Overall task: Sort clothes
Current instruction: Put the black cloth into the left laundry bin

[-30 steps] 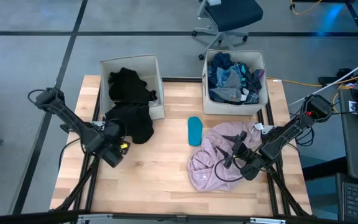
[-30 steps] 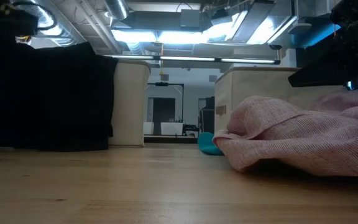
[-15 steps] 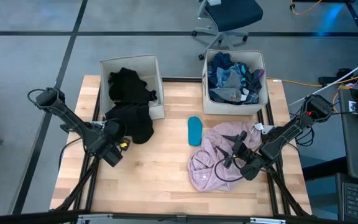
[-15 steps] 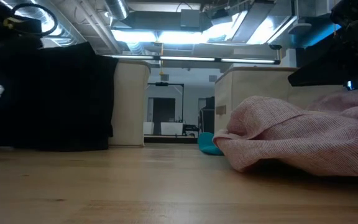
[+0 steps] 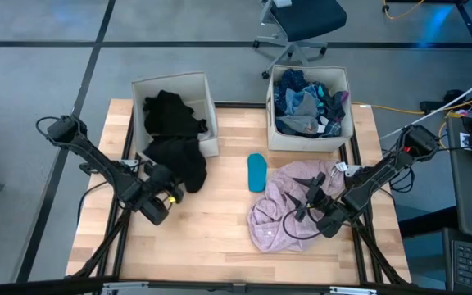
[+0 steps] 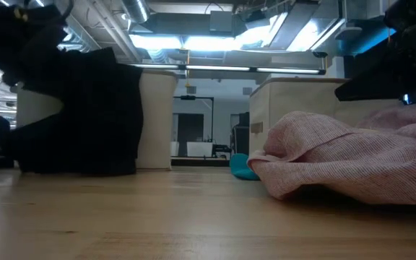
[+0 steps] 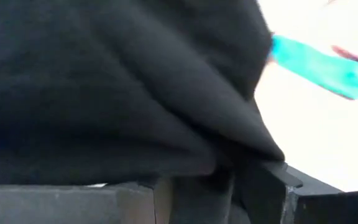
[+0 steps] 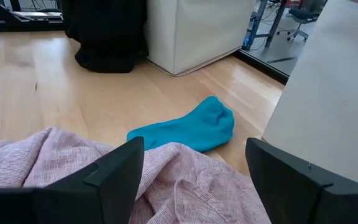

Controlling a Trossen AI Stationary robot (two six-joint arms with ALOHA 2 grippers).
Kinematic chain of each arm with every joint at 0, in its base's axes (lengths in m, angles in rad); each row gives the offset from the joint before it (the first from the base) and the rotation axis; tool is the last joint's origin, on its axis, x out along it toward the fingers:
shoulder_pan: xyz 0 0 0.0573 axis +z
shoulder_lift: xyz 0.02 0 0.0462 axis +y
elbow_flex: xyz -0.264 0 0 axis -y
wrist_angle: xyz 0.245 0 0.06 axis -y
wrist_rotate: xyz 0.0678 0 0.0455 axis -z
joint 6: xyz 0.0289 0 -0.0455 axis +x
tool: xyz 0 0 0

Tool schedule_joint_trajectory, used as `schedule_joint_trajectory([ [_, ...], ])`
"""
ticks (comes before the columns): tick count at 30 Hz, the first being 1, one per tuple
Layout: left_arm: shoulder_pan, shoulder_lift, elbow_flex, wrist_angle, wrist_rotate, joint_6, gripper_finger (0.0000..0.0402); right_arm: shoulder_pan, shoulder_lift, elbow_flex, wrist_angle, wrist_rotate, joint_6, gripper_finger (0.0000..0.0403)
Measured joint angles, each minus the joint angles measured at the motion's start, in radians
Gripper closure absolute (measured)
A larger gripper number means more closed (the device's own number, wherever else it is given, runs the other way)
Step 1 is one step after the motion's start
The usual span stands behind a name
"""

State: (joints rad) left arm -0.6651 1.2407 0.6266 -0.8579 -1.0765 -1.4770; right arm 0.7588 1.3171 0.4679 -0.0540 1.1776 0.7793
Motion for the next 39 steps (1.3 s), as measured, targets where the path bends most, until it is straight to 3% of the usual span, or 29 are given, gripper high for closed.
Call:
schedule_joint_trajectory([
  [5,0.0,-0.001,0.0,0.12,-0.119,0.187,0.0273,0.0,0.038,0.0,0.002,0.009,0.002,0.0123],
  [12,0.0,-0.024,0.04,0.153,-0.243,0.341,0.0391,0.0,0.062,0.0,0.052,0.038,-0.028,0.0123],
  [18,0.003,-0.089,0.134,0.156,-0.449,0.586,0.0395,0.0,0.062,0.0,0.085,0.044,-0.078,0.0123],
  [22,0.039,-0.166,0.195,0.156,-0.495,0.797,0.0394,0.0,0.062,0.0,0.086,0.044,-0.078,0.0123],
  [30,0.279,-0.398,0.234,0.148,-0.495,1.178,0.0395,0.0,0.062,0.0,0.097,0.041,-0.078,0.0123],
  [39,0.554,-0.658,0.234,0.135,-0.481,1.227,0.0392,0.0,0.062,0.0,0.11,0.036,-0.079,0.0123],
])
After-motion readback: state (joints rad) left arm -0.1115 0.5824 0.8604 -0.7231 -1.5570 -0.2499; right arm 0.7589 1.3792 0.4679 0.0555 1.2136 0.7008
